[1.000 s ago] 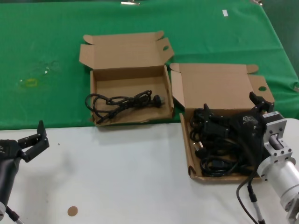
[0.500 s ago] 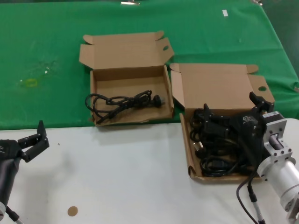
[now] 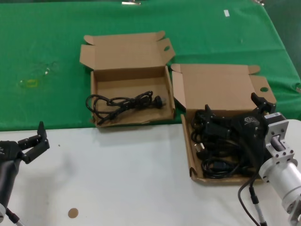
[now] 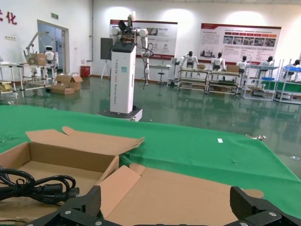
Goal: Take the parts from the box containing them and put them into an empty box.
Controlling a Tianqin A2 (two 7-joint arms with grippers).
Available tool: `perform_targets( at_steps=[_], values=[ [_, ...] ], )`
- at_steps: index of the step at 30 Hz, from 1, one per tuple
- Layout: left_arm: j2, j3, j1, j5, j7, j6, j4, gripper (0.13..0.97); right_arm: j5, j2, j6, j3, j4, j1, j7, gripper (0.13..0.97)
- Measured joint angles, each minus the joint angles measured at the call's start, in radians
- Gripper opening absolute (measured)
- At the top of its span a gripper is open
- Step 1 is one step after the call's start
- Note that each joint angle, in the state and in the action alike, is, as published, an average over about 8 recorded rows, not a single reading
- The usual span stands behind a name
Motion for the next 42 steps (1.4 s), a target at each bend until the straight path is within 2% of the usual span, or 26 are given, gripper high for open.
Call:
perform_targets(
  at_steps=[42],
  values=[
    [0.0,0.0,0.0,0.0,0.0,0.0,0.0,0.966,0.0,0.0,0.0,0.0,0.0,0.0,0.0,0.966]
  ],
)
